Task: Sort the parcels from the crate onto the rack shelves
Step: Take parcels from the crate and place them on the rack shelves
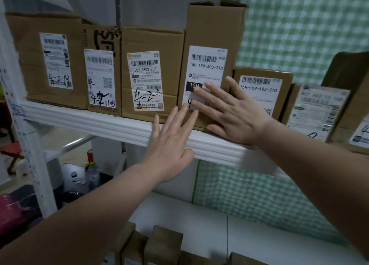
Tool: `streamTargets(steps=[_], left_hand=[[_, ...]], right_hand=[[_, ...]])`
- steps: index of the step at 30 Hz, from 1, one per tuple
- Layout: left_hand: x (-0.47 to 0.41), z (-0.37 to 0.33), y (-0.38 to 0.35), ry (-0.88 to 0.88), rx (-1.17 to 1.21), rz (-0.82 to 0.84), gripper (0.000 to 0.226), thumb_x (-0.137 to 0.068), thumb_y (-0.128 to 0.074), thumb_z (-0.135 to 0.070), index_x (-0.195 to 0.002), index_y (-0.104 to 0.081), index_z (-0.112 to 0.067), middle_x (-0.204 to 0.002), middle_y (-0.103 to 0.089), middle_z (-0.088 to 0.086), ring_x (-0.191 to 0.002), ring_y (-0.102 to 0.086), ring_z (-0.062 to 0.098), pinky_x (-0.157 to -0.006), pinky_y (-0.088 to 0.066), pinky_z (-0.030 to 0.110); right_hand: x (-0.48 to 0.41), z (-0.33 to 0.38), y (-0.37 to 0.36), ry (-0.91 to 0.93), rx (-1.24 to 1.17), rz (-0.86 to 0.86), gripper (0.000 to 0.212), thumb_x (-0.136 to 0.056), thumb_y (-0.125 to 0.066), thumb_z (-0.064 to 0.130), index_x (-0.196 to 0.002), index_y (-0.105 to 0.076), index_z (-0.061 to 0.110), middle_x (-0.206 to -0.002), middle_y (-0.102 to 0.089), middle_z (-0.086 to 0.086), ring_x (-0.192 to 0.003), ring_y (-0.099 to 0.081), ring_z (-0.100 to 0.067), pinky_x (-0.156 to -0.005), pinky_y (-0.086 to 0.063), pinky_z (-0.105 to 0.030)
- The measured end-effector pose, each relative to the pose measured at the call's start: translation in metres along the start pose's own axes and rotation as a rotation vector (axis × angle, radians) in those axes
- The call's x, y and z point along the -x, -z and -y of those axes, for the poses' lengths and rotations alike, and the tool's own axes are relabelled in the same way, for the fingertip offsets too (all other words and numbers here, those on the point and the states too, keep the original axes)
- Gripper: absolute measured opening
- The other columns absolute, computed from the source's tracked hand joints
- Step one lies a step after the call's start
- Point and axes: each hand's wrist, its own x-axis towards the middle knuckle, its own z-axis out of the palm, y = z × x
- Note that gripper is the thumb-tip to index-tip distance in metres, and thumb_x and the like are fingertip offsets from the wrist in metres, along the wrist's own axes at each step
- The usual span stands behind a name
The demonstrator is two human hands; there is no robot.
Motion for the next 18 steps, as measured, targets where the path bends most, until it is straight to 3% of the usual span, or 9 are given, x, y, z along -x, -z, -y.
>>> streamTargets(steps=[3, 5, 8, 10, 12, 15, 18], left_hand=[[0.002, -0.009, 0.001, -0.034, 0.040, -0.022, 0.083, -0.071, -0.013, -0.042, -0.150, 0.011, -0.031, -0.158, 0.017, -0.006, -0.145, 0.017, 0.014, -0.115, 0.013, 0.051], [0.002, -0.021, 0.002, -0.100, 0.086, -0.072, 0.080, -0.075, -0.019, -0.039, -0.152, -0.005, -0.025, -0.160, 0.000, 0.000, -0.147, 0.006, 0.016, -0.115, 0.008, 0.052], [-0.008, -0.049, 0.000, -0.247, 0.071, -0.123, 0.069, -0.084, -0.026, -0.036, -0.150, -0.022, -0.018, -0.158, -0.017, 0.005, -0.146, -0.005, 0.018, -0.117, 0.003, 0.050], [-0.022, -0.070, -0.001, -0.367, 0.003, -0.142, 0.063, -0.089, -0.028, -0.036, -0.149, -0.026, -0.016, -0.157, -0.021, 0.006, -0.146, -0.009, 0.020, -0.116, -0.001, 0.052], [-0.039, -0.093, -0.002, -0.497, -0.106, -0.161, 0.058, -0.092, -0.031, -0.033, -0.147, -0.032, -0.015, -0.155, -0.026, 0.008, -0.144, -0.018, 0.025, -0.114, -0.008, 0.054], [-0.066, -0.133, 0.002, -0.717, -0.289, -0.158, 0.055, -0.096, -0.027, -0.035, -0.148, -0.030, -0.016, -0.157, -0.022, 0.009, -0.145, -0.019, 0.027, -0.114, -0.007, 0.053], [-0.091, -0.176, 0.008, -0.866, -0.368, -0.116, 0.056, -0.098, -0.019, -0.039, -0.151, -0.016, -0.022, -0.160, -0.007, 0.004, -0.147, -0.005, 0.023, -0.115, 0.002, 0.051]], right_hand=[[0.008, -0.001, 0.006, -0.008, -0.023, 0.015, 0.065, -0.097, -0.028, 0.050, -0.154, -0.026, 0.018, -0.161, -0.019, -0.010, -0.149, -0.015, -0.028, -0.118, 0.007, -0.049], [0.024, -0.006, 0.012, -0.048, -0.033, 0.035, 0.066, -0.097, -0.028, 0.049, -0.155, -0.021, 0.017, -0.161, -0.016, -0.011, -0.149, -0.011, -0.027, -0.118, 0.008, -0.050], [0.061, -0.021, 0.020, -0.172, -0.052, 0.036, 0.063, -0.096, -0.034, 0.041, -0.153, -0.026, 0.014, -0.159, -0.023, -0.014, -0.148, -0.017, -0.031, -0.117, 0.005, -0.051], [0.093, -0.033, 0.028, -0.257, -0.044, 0.047, 0.060, -0.098, -0.034, 0.037, -0.152, -0.029, 0.012, -0.159, -0.025, -0.015, -0.147, -0.020, -0.032, -0.117, 0.001, -0.052], [0.126, -0.044, 0.040, -0.356, -0.046, 0.025, 0.054, -0.100, -0.036, 0.032, -0.148, -0.038, 0.009, -0.153, -0.037, -0.018, -0.140, -0.034, -0.035, -0.115, -0.014, -0.054], [0.173, -0.054, 0.059, -0.521, -0.083, -0.037, 0.042, -0.095, -0.046, 0.024, -0.132, -0.056, 0.007, -0.127, -0.057, -0.022, -0.105, -0.055, -0.040, -0.088, -0.043, -0.050], [0.215, -0.063, 0.071, -0.675, -0.087, -0.002, 0.036, -0.092, -0.049, 0.021, -0.122, -0.059, 0.006, -0.112, -0.060, -0.022, -0.086, -0.056, -0.040, -0.072, -0.045, -0.046]])
